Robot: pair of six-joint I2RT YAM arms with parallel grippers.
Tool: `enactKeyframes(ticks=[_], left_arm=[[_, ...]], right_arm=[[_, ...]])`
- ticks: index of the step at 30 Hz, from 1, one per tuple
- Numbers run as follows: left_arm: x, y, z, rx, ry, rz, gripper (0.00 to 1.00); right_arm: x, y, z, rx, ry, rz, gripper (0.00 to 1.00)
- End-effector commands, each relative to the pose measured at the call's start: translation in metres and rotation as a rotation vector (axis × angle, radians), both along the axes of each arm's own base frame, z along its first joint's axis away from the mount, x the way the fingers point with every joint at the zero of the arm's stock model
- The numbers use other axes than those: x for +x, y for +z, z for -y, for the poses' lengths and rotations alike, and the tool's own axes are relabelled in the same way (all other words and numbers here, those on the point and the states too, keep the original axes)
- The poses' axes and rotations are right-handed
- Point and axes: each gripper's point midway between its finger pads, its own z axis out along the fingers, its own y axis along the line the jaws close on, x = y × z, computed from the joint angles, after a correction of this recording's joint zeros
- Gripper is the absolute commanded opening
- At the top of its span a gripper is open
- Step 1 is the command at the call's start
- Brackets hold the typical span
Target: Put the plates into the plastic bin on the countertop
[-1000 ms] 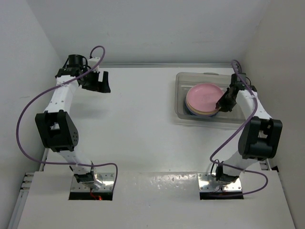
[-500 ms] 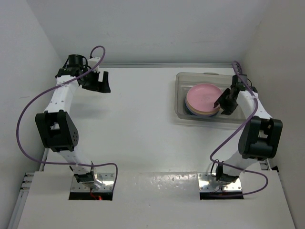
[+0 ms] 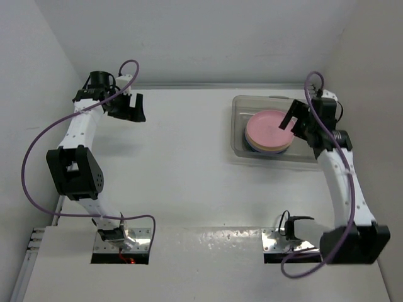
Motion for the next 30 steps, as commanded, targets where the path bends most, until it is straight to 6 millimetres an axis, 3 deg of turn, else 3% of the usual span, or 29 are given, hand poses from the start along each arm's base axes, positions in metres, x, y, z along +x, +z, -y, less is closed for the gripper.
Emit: enactKeyframes(ticks=[1, 2, 4, 5, 6, 7, 8, 9, 12, 13, 15, 16, 19, 25, 30], left_arm=[[0.008, 0.028, -0.002, 0.021, -0.003, 0.082, 0.99], [0.008, 0.028, -0.002, 0.021, -0.003, 0.082, 0.99], [0.003, 0.024, 0.001, 0.021, 0.0, 0.067, 0.99], [0.001, 0.019, 0.001, 0.02, 0.0, 0.055, 0.99], [-0.005, 0.011, 0.0, 0.031, -0.001, 0.037, 0.99], [-0.014, 0.0, -0.002, 0.043, -0.003, 0.009, 0.98], [-0.014, 0.0, -0.002, 0.043, -0.003, 0.009, 0.98], [-0.02, -0.003, 0.001, 0.049, -0.006, 0.001, 0.98], [-0.038, -0.022, 0.002, 0.077, -0.025, -0.018, 0.97], [-0.046, -0.037, 0.005, 0.092, -0.04, -0.03, 0.97], [-0.056, -0.038, 0.007, 0.107, -0.051, 0.001, 0.97], [-0.067, -0.052, 0.005, 0.122, -0.053, -0.022, 0.97], [-0.084, -0.059, 0.013, 0.136, -0.079, -0.018, 0.97], [-0.102, -0.069, 0.014, 0.12, -0.054, -0.034, 0.97], [-0.105, -0.058, 0.013, 0.118, -0.031, -0.004, 0.97]], right_arm=[[-0.029, 0.008, 0.002, -0.047, -0.004, 0.092, 1.0], [-0.04, -0.019, 0.0, -0.042, 0.002, 0.053, 1.0], [-0.059, -0.01, -0.007, -0.031, 0.024, 0.123, 1.0], [-0.076, -0.031, -0.009, -0.023, 0.024, 0.088, 1.0], [-0.085, -0.029, -0.01, -0.015, 0.025, 0.11, 1.0], [-0.102, -0.051, -0.011, 0.013, 0.002, 0.061, 1.0], [-0.108, -0.062, -0.012, 0.025, -0.008, 0.026, 1.0], [-0.115, -0.057, -0.014, 0.046, -0.017, 0.071, 1.0], [-0.137, -0.087, -0.02, 0.103, -0.037, 0.047, 1.0], [-0.139, -0.089, -0.02, 0.115, -0.046, 0.056, 1.0], [-0.144, -0.097, -0.02, 0.12, -0.053, 0.076, 1.0], [-0.145, -0.095, -0.021, 0.121, -0.051, 0.091, 1.0], [-0.148, -0.101, -0.021, 0.114, -0.04, 0.08, 1.0], [-0.151, -0.109, -0.022, 0.119, -0.04, 0.023, 1.0], [-0.148, -0.111, -0.022, 0.097, -0.013, 0.023, 1.0]])
